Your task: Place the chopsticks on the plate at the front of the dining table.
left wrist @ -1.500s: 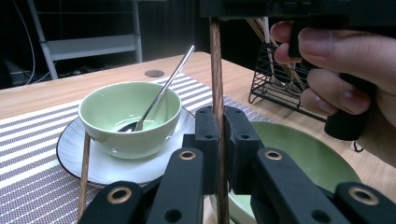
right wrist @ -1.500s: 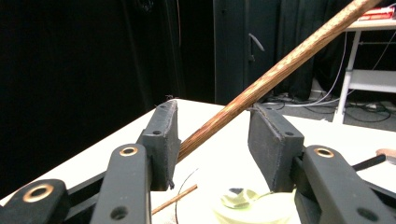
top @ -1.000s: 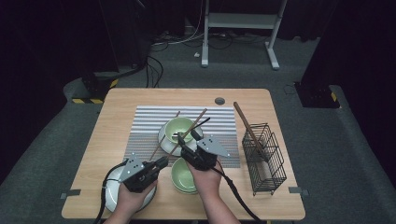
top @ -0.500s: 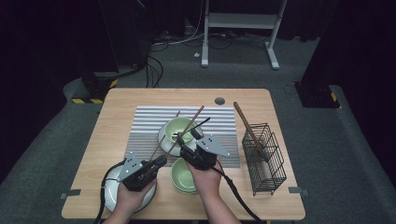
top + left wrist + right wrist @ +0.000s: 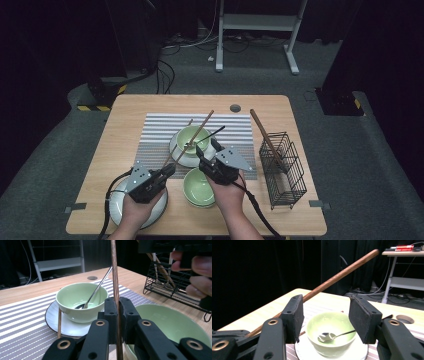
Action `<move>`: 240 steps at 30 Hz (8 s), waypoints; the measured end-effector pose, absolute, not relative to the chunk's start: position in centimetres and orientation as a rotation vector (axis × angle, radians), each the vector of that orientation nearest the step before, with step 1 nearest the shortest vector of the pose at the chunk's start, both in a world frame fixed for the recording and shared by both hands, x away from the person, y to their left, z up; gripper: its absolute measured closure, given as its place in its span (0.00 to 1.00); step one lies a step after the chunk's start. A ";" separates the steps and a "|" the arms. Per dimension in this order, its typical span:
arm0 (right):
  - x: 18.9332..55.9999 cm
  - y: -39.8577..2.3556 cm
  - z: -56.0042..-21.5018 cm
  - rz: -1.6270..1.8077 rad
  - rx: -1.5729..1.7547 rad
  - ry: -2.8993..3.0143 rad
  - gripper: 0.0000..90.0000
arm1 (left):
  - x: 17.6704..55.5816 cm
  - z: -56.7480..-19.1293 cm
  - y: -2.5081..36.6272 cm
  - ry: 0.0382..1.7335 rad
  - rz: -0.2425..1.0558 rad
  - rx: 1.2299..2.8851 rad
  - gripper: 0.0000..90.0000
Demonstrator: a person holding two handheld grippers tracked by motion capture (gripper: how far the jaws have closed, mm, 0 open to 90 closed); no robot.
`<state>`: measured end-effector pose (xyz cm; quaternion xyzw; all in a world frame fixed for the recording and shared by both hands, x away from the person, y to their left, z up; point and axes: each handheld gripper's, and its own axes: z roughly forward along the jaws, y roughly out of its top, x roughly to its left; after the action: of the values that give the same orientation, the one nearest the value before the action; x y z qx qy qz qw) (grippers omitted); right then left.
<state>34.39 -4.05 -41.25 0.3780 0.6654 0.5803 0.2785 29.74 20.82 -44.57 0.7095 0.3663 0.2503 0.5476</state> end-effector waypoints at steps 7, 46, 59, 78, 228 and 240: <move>33.9 -5.2 -41.2 1.517 0.989 1.791 0.51 | 29.9 -44.6 21.2 0.895 0.609 1.702 0.94; 31.0 -10.7 -44.8 1.298 1.023 1.813 0.53 | 30.9 -44.9 22.7 0.990 0.632 1.709 0.94; 31.6 -11.0 -46.0 1.287 1.042 1.817 0.53 | 32.1 -45.4 23.2 1.038 0.645 1.723 0.94; 31.4 -11.0 -46.6 1.306 1.051 1.843 0.52 | 33.9 -45.6 24.4 1.119 0.622 1.731 0.94; 31.3 -10.8 -47.3 1.306 1.072 1.875 0.53 | 39.6 -48.2 23.7 1.316 0.457 1.998 0.90; 31.3 -10.8 -47.3 1.305 1.070 1.875 0.53 | 39.3 -47.8 23.2 1.283 0.436 1.957 0.72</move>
<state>31.25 -10.82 -47.28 0.4041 0.7081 0.4926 0.3044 39.34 23.23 -47.83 0.7632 0.5005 0.1700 0.3716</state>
